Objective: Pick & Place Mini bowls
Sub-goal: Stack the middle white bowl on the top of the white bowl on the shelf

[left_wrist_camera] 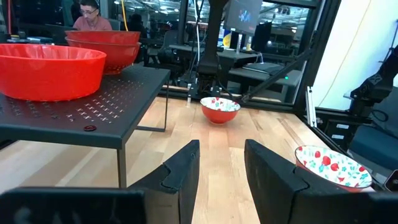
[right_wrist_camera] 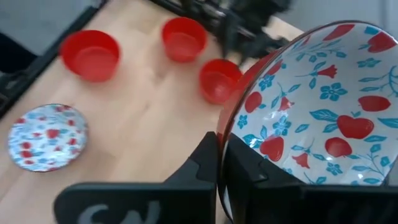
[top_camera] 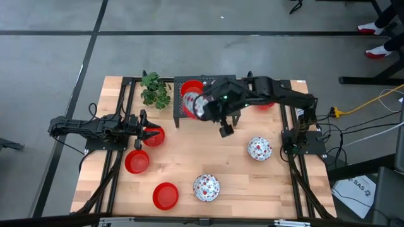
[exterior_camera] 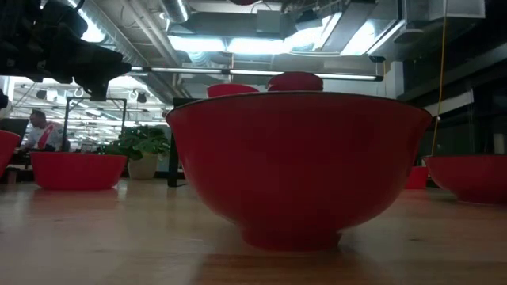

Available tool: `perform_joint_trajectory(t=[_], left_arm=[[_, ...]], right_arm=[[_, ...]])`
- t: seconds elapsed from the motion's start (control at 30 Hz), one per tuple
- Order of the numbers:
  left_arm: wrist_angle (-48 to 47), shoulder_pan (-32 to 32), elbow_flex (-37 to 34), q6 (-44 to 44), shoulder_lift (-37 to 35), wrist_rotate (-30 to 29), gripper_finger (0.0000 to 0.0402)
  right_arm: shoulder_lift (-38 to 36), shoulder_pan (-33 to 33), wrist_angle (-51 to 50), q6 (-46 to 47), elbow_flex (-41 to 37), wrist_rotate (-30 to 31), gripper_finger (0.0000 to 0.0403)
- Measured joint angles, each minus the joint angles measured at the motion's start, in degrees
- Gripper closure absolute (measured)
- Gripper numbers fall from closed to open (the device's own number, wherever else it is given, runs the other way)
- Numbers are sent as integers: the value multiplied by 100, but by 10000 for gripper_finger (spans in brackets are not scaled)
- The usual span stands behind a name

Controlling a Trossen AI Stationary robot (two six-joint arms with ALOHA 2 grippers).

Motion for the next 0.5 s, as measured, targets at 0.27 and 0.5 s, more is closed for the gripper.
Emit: perform_joint_trajectory(t=[0.27,0.5], left_arm=[[-2,1,0,0,0,-1,279],[-1,1,0,0,0,0,279]], right_arm=[[-104,-417,-345,219,0,818,390],[-117,-857,-921,468,0,1459,390]])
